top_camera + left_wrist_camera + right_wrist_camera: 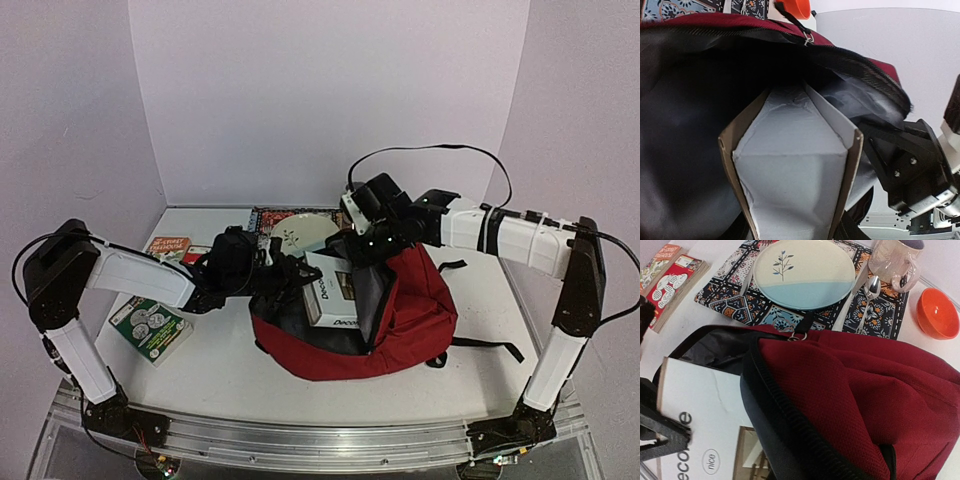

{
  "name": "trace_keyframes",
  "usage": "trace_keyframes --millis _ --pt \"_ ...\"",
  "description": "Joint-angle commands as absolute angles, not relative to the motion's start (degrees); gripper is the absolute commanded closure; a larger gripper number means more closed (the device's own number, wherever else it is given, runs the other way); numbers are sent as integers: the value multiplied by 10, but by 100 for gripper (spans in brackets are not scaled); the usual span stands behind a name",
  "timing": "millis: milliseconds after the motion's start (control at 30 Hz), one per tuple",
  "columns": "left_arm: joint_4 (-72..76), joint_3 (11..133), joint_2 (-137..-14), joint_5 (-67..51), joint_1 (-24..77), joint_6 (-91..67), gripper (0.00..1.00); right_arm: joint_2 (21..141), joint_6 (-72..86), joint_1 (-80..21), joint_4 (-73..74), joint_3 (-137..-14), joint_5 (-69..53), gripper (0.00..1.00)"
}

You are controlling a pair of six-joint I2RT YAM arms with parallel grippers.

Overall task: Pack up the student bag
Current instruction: Place the book in the largest pocket of the bag.

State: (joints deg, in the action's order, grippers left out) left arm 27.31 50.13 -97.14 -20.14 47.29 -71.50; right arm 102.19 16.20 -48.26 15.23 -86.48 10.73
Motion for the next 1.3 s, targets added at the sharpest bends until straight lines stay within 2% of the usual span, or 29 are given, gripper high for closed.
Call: trace_keyframes --millis 0,233,533,800,1167,1267 --pt "388 523 -981 -206 486 -729 84 999 170 -498 106 -869 65 96" --pt "411 465 -908 -166 486 -703 83 987 175 -498 102 -856 86 96" --pt "420 492 -972 -136 518 -714 81 995 202 -498 94 -862 112 96" --pt "420 501 -1023 -126 542 -699 56 982 209 -498 94 -848 178 96" --pt "354 457 -955 -85 543 -604 21 990 202 -497 94 -844 204 95" --pt "303 466 -944 -79 544 -565 3 995 199 -497 95 -843 214 95"
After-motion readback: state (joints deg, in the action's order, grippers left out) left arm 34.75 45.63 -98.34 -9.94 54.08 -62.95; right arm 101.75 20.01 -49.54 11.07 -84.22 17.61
